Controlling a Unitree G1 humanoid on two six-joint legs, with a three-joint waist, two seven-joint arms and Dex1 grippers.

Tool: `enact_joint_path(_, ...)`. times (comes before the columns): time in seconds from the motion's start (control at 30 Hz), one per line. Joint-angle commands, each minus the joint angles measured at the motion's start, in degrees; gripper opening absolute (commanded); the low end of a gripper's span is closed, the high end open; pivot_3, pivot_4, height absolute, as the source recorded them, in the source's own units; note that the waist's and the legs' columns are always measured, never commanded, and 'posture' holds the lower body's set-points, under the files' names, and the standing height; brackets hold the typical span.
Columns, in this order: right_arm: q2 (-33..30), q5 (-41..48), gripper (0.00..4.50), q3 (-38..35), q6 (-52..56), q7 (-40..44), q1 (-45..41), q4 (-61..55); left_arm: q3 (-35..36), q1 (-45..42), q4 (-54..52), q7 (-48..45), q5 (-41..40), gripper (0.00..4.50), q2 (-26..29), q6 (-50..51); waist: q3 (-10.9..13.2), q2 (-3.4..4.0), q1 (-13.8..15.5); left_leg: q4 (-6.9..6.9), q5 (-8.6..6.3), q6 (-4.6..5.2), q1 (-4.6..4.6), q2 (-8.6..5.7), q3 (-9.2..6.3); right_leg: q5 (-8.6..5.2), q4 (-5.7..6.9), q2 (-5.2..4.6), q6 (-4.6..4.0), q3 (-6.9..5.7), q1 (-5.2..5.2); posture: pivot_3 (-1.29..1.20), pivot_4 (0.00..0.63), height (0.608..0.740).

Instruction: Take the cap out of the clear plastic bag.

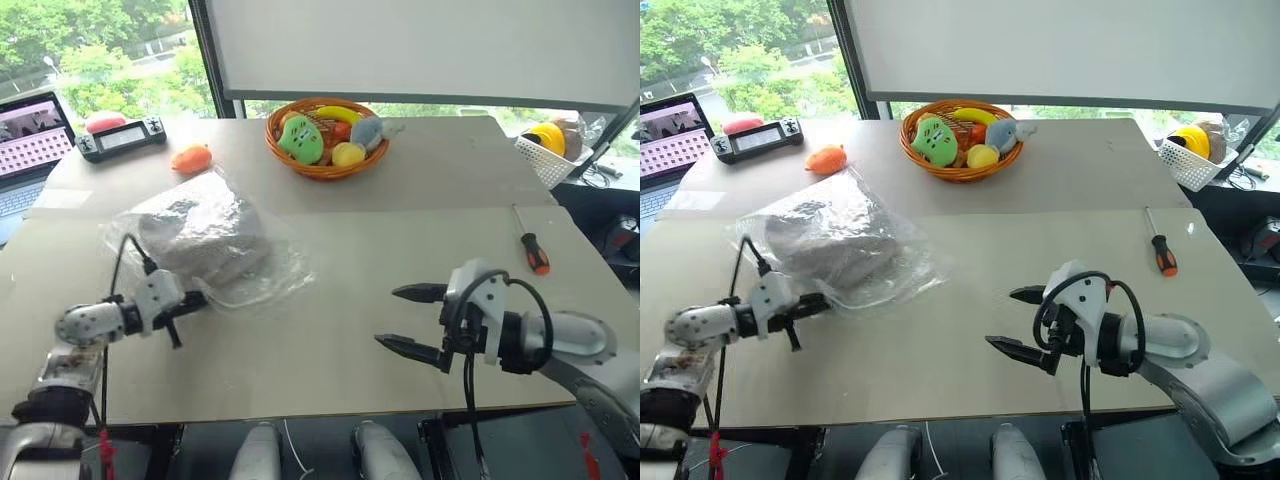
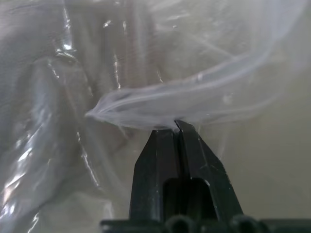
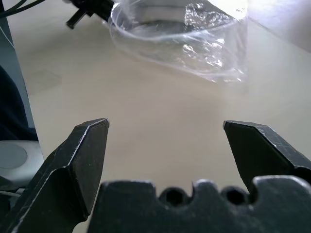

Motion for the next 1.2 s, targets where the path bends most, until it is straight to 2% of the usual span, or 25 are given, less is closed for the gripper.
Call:
enact_joint_path(0.03,0.96,-0.73,4.50,0.97,-1.50,0.57,-2.49,0.10,-0.96,-6.01,12.96,12.27,9.74,0.05,1.53,-17.35,0.00,-0.02,0.01,0.01,0.00,0.00,-0.07,-0.01,0.00,0.01,-0.04,0.00,0.01,0.00,-0.03,0.00,0.150,0.735)
enact_joint_path(0.13,1.70,-1.20,4.50,2.24,-1.24,0.77,-4.63,0.91,-4.20,-9.85,18.51,25.33,20.90,0.05,3.53,-29.54,-0.02,-0.10,0.12,-0.02,-0.02,-0.01,-0.13,-0.02,0.01,0.05,-0.03,-0.03,-0.05,0.01,-0.07,0.00,0.150,0.735)
enact_joint_path(0.23,2.19,-1.98,4.50,3.12,-1.08,1.00,-6.04,1.53,-7.35,-11.72,21.76,34.47,28.57,0.05,4.83,-35.80,-0.02,-0.10,0.22,-0.09,-0.02,-0.02,-0.22,-0.02,-0.01,0.24,-0.01,-0.02,-0.36,-0.01,-0.21,0.00,0.150,0.735)
enact_joint_path(0.4,2.74,-3.00,4.50,3.99,-1.06,1.16,-7.13,2.10,-11.84,-13.30,24.37,45.50,37.30,0.05,6.16,-41.05,-0.02,-0.10,0.23,-0.09,-0.02,-0.03,-0.25,-0.03,0.02,0.21,0.01,-0.03,-0.30,-0.02,-0.24,0.00,0.150,0.735)
enact_joint_path(0.5,3.02,-3.33,4.50,3.99,-0.96,1.06,-7.12,2.16,-13.42,-14.35,26.07,48.26,38.74,0.05,6.18,-41.91,-0.02,-0.10,0.26,-0.09,-0.02,-0.03,-0.24,-0.03,0.02,0.18,0.02,-0.03,-0.25,-0.02,-0.23,0.00,0.150,0.735)
enact_joint_path(0.6,3.35,-3.68,4.50,3.89,-0.94,1.03,-7.02,2.19,-14.36,-15.34,28.25,47.87,37.76,0.73,6.03,-43.01,-0.02,-0.10,0.31,-0.09,-0.02,-0.03,-0.23,-0.03,0.03,0.15,0.04,-0.03,-0.20,-0.02,-0.23,0.00,0.150,0.735)
enact_joint_path(0.73,3.69,-4.24,4.50,3.92,-1.05,1.25,-6.90,2.40,-15.32,-15.73,29.00,48.44,37.89,2.19,6.65,-43.86,-0.03,-0.11,0.33,-0.09,-0.02,-0.03,-0.27,-0.03,0.03,0.16,0.04,-0.03,-0.22,-0.03,-0.27,0.00,0.150,0.735)
enact_joint_path(0.87,3.70,-5.14,4.50,4.41,-1.20,1.45,-6.86,2.87,-14.51,-15.10,29.70,38.75,29.58,3.53,6.67,-47.15,-0.03,-0.11,0.39,-0.09,-0.02,-0.03,-0.26,-0.03,0.04,0.19,0.05,-0.03,-0.27,-0.03,-0.26,0.00,0.150,0.735)
enact_joint_path(0.93,3.58,-5.28,4.50,4.25,-1.26,1.75,-6.59,2.96,-14.10,-14.49,28.74,34.31,25.40,3.53,7.35,-47.69,-0.03,-0.11,0.42,-0.09,-0.02,-0.03,-0.26,-0.03,0.05,0.20,0.06,-0.03,-0.29,-0.03,-0.27,0.00,0.150,0.735)
enact_joint_path(1.03,3.42,-5.43,4.50,3.92,-1.51,2.40,-6.38,3.49,-10.82,-12.90,27.03,24.24,14.73,3.53,7.87,-42.89,-0.03,-0.11,0.18,-0.09,-0.02,-0.03,-0.27,-0.02,0.05,0.24,0.08,-0.02,-0.36,-0.02,-0.29,0.00,0.150,0.735)
enact_joint_path(1.13,3.46,-5.64,4.50,3.97,-1.93,3.14,-6.55,4.43,-4.82,-12.61,23.40,11.38,1.85,3.53,7.15,-29.22,-0.03,-0.11,-0.06,-0.09,-0.02,-0.03,-0.31,-0.01,0.05,0.26,0.12,-0.02,-0.39,-0.03,-0.32,0.00,0.150,0.735)
enact_joint_path(1.2,3.78,-6.02,4.50,4.37,-2.33,3.77,-7.00,5.47,-1.53,-14.18,19.90,3.01,-4.62,3.53,8.03,-16.09,-0.03,-0.11,-0.15,-0.06,-0.02,-0.03,-0.34,-0.01,0.03,0.26,0.18,-0.01,-0.39,-0.03,-0.36,0.00,0.150,0.735)
